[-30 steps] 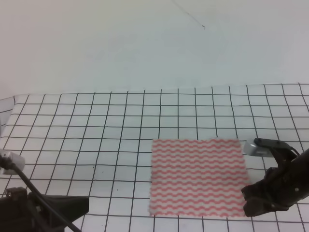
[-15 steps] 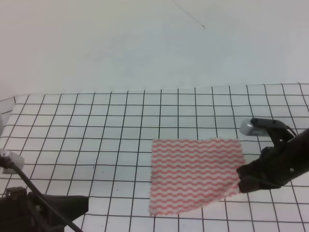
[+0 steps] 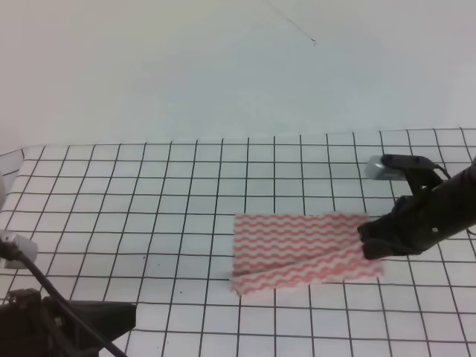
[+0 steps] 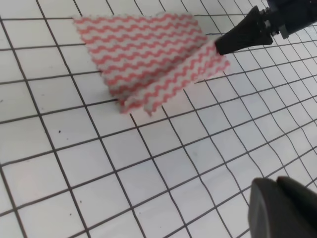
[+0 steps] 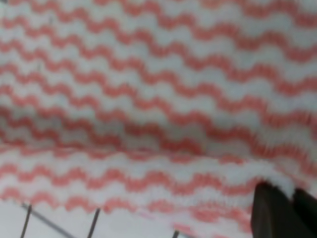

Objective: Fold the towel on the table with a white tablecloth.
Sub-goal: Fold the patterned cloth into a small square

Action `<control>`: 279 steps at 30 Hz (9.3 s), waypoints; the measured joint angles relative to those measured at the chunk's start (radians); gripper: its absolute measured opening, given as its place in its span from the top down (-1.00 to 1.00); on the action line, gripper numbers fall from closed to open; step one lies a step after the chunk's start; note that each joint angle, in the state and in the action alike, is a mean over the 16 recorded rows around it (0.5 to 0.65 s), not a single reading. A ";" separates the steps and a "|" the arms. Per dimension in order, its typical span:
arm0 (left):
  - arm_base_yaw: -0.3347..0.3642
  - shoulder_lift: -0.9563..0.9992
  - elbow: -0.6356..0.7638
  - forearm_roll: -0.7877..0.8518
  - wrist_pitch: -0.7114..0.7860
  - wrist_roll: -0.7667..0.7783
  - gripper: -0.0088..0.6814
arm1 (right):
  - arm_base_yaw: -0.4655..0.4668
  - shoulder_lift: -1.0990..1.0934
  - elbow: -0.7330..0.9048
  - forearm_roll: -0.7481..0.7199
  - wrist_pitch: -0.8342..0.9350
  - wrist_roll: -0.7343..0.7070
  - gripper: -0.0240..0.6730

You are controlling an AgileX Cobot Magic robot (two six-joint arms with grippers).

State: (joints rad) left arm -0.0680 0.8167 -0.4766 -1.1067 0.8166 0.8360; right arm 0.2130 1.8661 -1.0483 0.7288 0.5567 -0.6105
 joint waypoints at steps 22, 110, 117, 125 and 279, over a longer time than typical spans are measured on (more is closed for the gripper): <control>0.000 0.000 0.000 0.052 0.000 -0.040 0.98 | -0.024 0.045 -0.108 -0.063 -0.035 -0.009 0.86; -0.001 0.679 -0.389 -0.236 0.019 0.313 0.98 | 0.244 0.476 -0.879 -0.223 0.510 -0.323 0.93; -0.001 0.679 -0.389 -0.236 0.021 0.313 0.98 | 0.258 0.490 -0.879 -0.210 0.550 -0.353 0.93; -0.001 0.679 -0.389 -0.236 0.024 0.316 0.98 | 0.250 0.458 -0.879 -0.219 0.600 -0.356 0.93; -0.001 0.677 -0.389 -0.246 0.048 0.340 0.98 | 0.232 0.467 -0.840 -0.289 0.534 -0.331 0.44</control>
State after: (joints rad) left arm -0.0694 1.4935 -0.8657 -1.3522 0.8645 1.1762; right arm 0.4453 2.3333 -1.8878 0.4403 1.0908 -0.9420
